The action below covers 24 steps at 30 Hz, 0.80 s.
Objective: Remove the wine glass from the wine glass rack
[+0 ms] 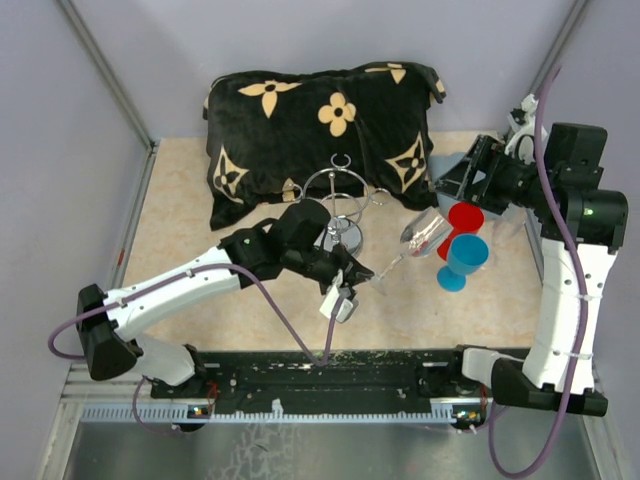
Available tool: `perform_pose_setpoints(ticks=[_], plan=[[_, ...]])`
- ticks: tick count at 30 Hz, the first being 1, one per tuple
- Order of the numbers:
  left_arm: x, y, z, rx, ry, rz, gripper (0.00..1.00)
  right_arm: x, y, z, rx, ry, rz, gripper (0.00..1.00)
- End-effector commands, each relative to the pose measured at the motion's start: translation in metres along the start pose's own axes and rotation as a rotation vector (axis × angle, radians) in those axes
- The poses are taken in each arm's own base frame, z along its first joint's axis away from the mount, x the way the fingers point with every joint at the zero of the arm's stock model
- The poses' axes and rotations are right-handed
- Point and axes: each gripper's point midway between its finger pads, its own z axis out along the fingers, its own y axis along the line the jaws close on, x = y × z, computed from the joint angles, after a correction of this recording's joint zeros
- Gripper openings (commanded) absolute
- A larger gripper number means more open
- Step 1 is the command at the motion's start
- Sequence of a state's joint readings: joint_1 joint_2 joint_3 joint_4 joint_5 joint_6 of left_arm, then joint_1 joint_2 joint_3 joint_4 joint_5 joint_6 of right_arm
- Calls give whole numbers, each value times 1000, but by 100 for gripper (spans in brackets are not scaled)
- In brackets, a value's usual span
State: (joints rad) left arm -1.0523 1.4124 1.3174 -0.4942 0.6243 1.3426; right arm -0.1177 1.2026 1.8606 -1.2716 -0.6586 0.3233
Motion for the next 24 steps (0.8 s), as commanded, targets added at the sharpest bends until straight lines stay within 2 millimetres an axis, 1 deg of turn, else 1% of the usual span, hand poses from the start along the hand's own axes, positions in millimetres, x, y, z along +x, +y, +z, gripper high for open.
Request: perform_pose_setpoints(ticks=[1,7,19,21,24], plan=[[-11,23,-9,-88,-3,152,0,17,7,-7,-20,27,-30,71],[-5,21,-7,-98,15,183,0,31,10,-3,-34,87,-25,68],[1,25,-7,-120,41,243,0,56,6,9,-53,194,-6,63],[2,24,-6,-119,48,250,0,59,7,11,-61,208,-6,61],[6,24,-6,-123,61,267,0,65,9,12,-72,236,-11,54]])
